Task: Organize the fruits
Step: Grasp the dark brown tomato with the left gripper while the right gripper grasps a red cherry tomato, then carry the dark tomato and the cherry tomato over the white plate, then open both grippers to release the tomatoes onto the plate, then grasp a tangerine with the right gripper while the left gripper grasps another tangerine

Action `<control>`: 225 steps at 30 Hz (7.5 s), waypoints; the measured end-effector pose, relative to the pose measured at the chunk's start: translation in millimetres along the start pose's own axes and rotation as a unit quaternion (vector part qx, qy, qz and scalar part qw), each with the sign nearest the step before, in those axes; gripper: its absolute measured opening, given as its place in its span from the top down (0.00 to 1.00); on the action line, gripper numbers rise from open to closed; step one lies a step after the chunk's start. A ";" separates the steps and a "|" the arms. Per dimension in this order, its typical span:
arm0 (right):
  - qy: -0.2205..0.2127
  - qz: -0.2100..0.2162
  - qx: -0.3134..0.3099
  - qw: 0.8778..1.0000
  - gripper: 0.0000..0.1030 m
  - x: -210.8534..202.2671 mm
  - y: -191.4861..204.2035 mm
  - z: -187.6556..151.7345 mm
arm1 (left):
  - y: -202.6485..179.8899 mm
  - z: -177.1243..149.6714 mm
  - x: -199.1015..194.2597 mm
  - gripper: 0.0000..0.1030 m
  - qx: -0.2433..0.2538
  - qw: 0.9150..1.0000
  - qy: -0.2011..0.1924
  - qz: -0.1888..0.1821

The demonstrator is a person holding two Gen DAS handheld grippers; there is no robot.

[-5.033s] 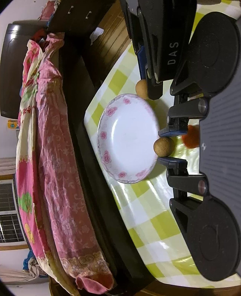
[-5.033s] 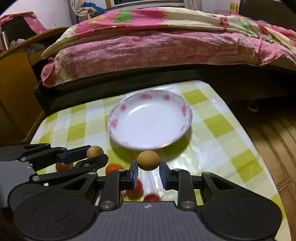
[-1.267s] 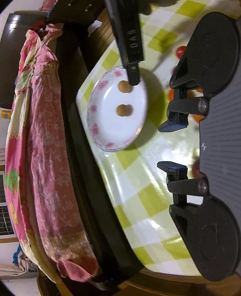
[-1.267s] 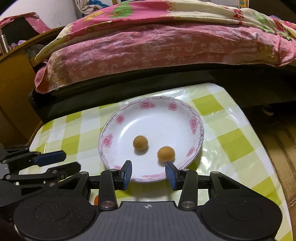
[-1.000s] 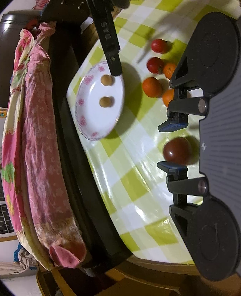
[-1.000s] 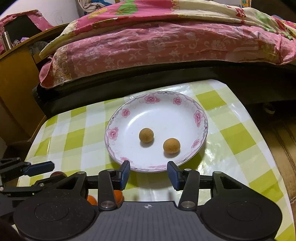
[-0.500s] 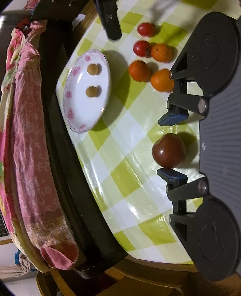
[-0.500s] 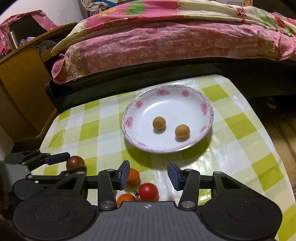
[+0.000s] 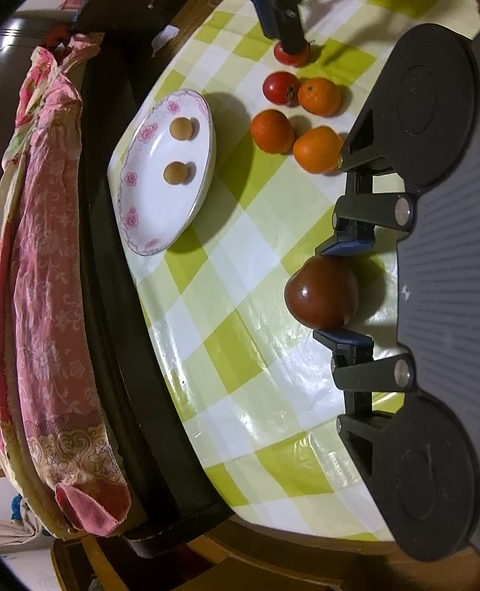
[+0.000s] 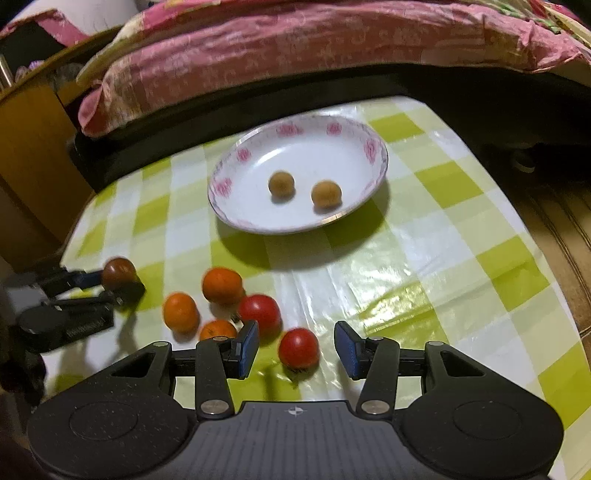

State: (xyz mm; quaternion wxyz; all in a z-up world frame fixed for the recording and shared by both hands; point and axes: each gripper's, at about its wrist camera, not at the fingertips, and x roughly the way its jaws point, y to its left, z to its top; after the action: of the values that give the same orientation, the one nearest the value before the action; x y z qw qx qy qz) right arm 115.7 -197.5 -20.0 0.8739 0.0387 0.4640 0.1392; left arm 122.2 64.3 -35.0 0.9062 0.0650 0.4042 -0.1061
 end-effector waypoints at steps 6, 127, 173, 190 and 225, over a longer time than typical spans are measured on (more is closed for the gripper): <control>0.018 0.003 -0.051 0.999 0.58 9.9 9.8 -9.5 | -9.9 -1.2 -8.6 0.55 0.009 1.000 0.002 -0.023; -0.078 -0.037 -0.041 0.995 0.78 45.5 -10.7 96.9 | -66.2 114.9 58.0 0.55 0.061 0.997 -0.042 -0.031; -0.082 -0.023 -0.091 0.992 0.72 84.1 -15.3 129.3 | -71.6 123.8 90.3 0.54 0.077 0.995 -0.033 -0.045; -0.097 -0.023 -0.070 0.993 0.71 57.3 -19.9 122.1 | -73.7 127.8 79.5 0.37 0.068 0.995 -0.046 -0.049; -0.069 -0.005 -0.086 0.994 0.69 -7.5 17.8 41.6 | -56.4 48.5 -33.3 0.37 0.073 0.995 -0.044 -0.051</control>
State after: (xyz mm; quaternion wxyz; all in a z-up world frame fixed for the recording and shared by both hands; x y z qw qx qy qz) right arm 142.2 -180.0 13.0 0.9044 -0.0293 0.3895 0.1716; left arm 121.5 4.4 20.3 0.9093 0.1058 0.3578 -0.1845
